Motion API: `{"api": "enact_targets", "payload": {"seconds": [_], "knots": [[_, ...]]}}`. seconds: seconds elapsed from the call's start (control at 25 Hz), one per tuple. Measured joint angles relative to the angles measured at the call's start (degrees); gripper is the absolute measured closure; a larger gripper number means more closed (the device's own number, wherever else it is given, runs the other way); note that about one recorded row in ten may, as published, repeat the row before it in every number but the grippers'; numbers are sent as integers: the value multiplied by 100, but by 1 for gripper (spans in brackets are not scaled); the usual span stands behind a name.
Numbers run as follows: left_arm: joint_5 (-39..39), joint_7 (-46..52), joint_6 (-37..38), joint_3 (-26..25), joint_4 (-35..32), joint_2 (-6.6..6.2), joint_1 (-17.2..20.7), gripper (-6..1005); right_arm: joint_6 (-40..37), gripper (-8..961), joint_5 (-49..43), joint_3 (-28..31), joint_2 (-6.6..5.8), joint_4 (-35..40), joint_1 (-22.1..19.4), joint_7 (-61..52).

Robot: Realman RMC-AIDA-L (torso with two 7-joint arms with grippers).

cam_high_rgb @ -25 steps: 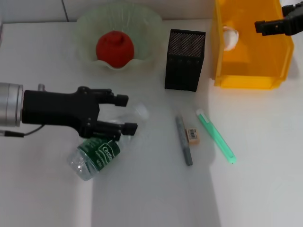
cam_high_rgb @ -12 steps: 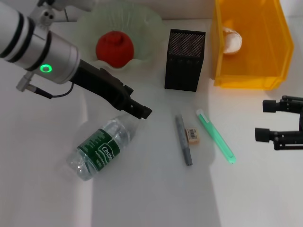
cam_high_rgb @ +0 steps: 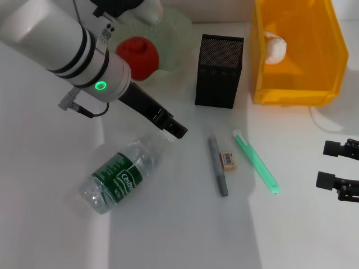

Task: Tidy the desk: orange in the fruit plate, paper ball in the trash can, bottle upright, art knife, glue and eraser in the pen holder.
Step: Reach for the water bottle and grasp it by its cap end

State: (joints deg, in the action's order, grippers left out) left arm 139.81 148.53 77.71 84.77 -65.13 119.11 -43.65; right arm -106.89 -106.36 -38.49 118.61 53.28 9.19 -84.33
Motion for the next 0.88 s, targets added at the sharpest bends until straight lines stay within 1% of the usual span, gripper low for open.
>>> {"api": "enact_targets", "payload": {"seconds": [0.08, 0.12, 0.16, 0.2, 0.28, 0.4, 0.48, 0.68, 0.88], "knots": [[102, 159, -190, 261, 169, 6, -35, 158, 23, 115, 0, 21, -3, -89, -5, 45], [102, 159, -190, 261, 169, 6, -35, 158, 23, 115, 0, 21, -3, -89, -5, 45], [129, 219, -357, 413, 286, 7, -41, 158, 46, 115, 0, 40, -2, -104, -4, 66], [129, 219, -357, 413, 286, 7, -41, 158, 46, 116, 0, 40, -2, -104, -4, 66], [143, 248, -526, 586, 424, 7, -50, 158, 56, 117, 0, 99, 10, -165, 30, 77], [144, 249, -628, 655, 486, 7, -51, 158, 56, 118, 0, 114, 3, -266, 65, 89], [147, 251, -838, 835, 605, 7, -52, 158, 56, 118, 1, 99, -9, -432, 123, 94], [150, 232, -1038, 928, 735, 7, -70, 159, 55, 120, 2, 59, 2, -563, 153, 152], [218, 247, -1036, 982, 756, 7, -79, 159, 53, 122, 2, 61, 17, -655, 154, 174]]}}
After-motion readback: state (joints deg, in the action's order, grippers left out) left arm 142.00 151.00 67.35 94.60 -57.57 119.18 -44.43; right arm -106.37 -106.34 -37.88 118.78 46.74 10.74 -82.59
